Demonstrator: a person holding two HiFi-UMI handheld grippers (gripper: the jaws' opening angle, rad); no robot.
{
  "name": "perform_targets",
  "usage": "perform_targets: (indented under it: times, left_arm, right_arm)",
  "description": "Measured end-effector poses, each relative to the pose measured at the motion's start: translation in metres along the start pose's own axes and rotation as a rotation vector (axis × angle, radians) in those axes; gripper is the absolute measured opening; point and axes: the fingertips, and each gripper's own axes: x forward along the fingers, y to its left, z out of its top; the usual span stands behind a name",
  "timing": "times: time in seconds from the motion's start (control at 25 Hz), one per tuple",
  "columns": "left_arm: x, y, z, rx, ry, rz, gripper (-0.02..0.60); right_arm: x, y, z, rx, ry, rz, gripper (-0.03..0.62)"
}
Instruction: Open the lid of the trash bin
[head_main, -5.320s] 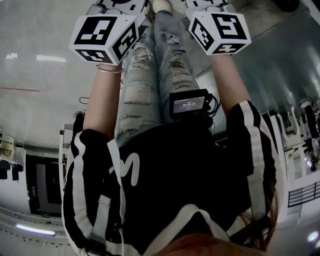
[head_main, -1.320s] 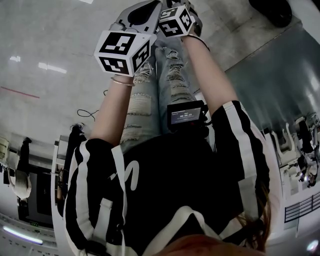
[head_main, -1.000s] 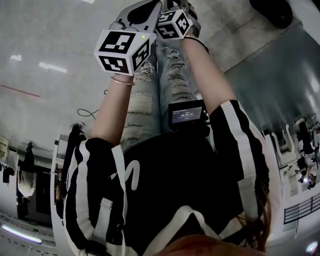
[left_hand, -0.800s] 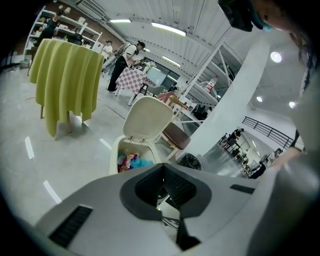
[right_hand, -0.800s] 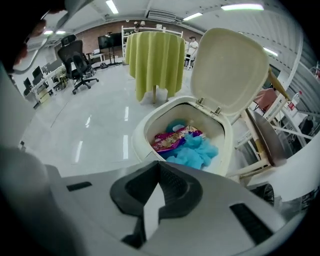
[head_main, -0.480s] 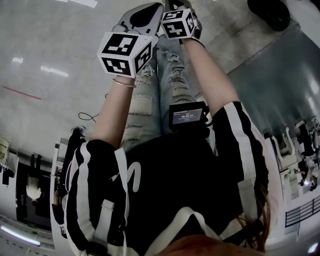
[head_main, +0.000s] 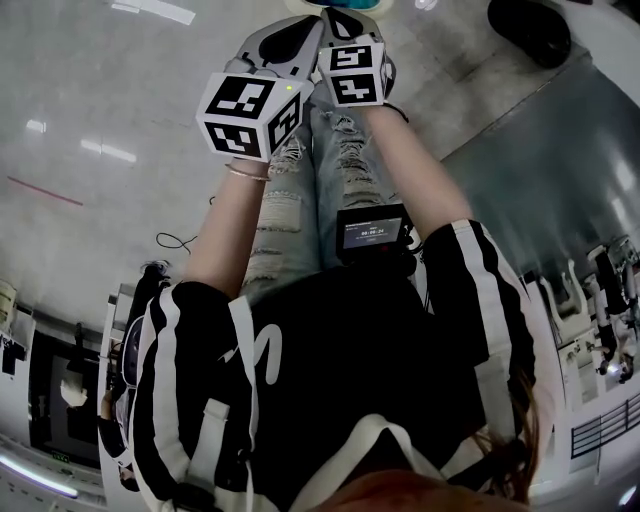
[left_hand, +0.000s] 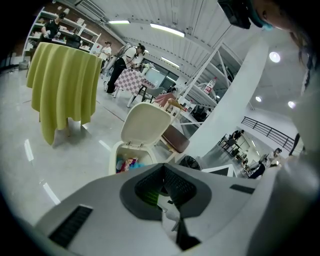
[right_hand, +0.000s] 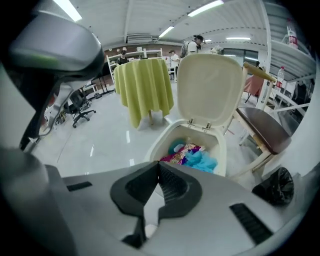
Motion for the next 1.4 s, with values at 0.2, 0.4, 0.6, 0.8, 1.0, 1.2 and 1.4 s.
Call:
perform_targets:
  times: [0.2, 0.4, 0.6, 0.8, 1.0, 1.2, 1.4]
  left_arm:
    - [-0.005, -0.001, 0.008, 0.021, 0.008, -0.007, 0.008]
    - [-0.012, -0.002, 0.017, 0.023, 0.010, -0.004, 0.008]
    - [-0.020, 0.000, 0.027, 0.032, 0.006, 0.004, 0.008]
    - [-0.027, -0.005, 0.036, 0.037, 0.002, 0.002, 0.008]
    - [-0.033, -0.010, 0.041, 0.044, -0.006, 0.001, 0.008]
    - [-0.042, -0.020, 0.045, 0.050, -0.019, 0.002, 0.008]
    - [-0.055, -0.033, 0.052, 0.054, -0.027, -0.006, 0.008]
  right_arm:
    - [-0.020, -0.009, 0.023, 0.047, -0.061, -0.023, 0.009]
    - [-0.042, -0.015, 0.045, 0.094, -0.112, -0.035, 0.009]
    - [-0.064, -0.011, 0.072, 0.101, -0.166, -0.008, 0.009]
    - [-0.087, -0.004, 0.098, 0.049, -0.218, -0.008, 0.009]
    - [-0.105, 0.000, 0.112, 0.051, -0.252, -0.007, 0.009]
    - [-0.125, 0.002, 0.121, 0.064, -0.275, -0.006, 0.009]
    - [-0.150, 0.013, 0.128, 0.063, -0.289, 0.009, 0.009]
